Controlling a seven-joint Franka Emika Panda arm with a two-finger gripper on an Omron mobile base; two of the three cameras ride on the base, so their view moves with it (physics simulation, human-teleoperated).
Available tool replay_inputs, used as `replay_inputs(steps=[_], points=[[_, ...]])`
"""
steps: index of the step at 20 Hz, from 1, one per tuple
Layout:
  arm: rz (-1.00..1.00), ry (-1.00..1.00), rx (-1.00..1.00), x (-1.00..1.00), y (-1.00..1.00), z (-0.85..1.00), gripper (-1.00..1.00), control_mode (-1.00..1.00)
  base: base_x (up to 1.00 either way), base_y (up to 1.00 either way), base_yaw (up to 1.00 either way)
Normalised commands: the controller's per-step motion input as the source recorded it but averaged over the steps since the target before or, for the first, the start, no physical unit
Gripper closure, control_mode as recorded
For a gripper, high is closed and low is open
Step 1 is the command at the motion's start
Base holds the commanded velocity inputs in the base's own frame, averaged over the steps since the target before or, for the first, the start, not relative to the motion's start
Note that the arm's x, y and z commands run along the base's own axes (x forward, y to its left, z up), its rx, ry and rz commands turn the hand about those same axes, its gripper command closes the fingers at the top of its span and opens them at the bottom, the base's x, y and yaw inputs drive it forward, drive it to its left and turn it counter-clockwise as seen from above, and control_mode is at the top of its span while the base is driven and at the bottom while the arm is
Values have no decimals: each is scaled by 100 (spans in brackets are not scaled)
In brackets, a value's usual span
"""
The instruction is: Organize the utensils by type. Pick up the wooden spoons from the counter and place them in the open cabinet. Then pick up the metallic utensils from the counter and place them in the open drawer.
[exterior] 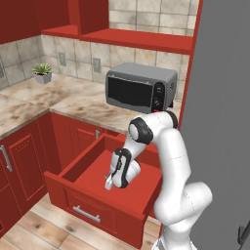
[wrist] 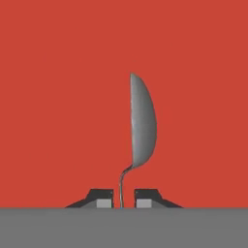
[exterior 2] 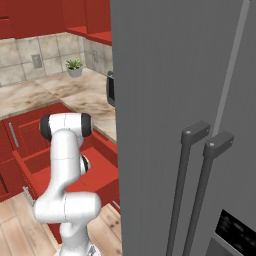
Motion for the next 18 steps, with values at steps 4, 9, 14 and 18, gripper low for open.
replay_inputs(steps=[4,9,14,18], points=[[0,0,0,0,0,16,-100,-100,0,0,0],[0,2,-5,1,0,47,-100,-100,0,0,0],[-1,6,-4,0,0,95,-100,-100,0,0,0],[-1,4,-1,-2,0,100,-100,-100,0,0,0]])
